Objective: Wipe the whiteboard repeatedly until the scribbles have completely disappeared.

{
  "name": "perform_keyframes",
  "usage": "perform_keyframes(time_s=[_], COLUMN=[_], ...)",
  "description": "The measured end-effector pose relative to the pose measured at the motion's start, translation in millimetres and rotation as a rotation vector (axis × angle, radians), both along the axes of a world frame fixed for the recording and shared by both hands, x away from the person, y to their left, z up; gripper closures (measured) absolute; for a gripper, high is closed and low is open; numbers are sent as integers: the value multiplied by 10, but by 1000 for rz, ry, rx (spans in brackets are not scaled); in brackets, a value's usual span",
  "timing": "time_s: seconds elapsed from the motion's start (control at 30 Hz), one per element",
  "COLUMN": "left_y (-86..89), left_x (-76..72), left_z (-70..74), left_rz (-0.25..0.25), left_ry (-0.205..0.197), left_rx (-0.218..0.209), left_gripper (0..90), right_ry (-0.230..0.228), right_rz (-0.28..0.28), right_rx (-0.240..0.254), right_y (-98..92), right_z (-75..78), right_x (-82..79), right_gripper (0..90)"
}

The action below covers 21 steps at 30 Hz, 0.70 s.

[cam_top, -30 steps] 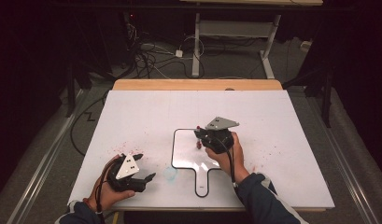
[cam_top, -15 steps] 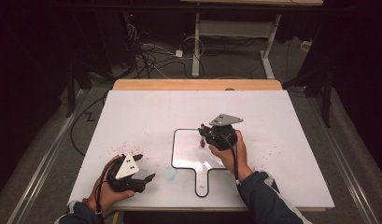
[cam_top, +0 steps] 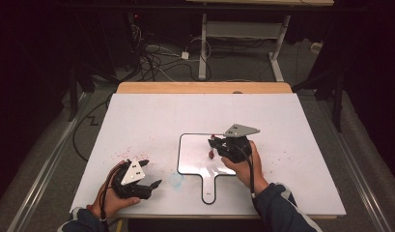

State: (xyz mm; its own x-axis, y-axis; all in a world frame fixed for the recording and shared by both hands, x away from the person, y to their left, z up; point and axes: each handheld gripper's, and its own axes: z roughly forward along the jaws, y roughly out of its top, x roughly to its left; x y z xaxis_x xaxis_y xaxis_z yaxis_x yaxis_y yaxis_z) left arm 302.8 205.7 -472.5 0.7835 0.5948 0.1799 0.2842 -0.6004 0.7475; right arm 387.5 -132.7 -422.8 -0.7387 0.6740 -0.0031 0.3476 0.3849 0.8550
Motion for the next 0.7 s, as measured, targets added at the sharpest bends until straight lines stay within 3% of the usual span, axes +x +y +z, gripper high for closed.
perform_keyframes(time_s=[0.13,0.23,0.3,0.43,0.63,0.7], left_y=[7,10,4,7,14,13], left_x=[0,2,4,-4,-15,-13], left_z=[-3,-4,-5,-1,1,6], left_rz=[-2,-1,-2,-2,-2,-1], left_ry=[1,2,2,0,-3,-6], left_rx=[2,-2,4,2,1,3], left_gripper=[193,193,193,193,193,193], right_ry=[-62,-37,-21,-32,-51,-41], right_rz=[-84,-96,-60,-14,-107,-112], right_rx=[-71,-28,1,-32,-63,-42], right_y=[-100,-145,-71,52,-171,-222], right_z=[15,3,-12,1,19,13], right_x=[55,72,34,-62,-19,-9], right_gripper=[817,817,817,817,817,817])
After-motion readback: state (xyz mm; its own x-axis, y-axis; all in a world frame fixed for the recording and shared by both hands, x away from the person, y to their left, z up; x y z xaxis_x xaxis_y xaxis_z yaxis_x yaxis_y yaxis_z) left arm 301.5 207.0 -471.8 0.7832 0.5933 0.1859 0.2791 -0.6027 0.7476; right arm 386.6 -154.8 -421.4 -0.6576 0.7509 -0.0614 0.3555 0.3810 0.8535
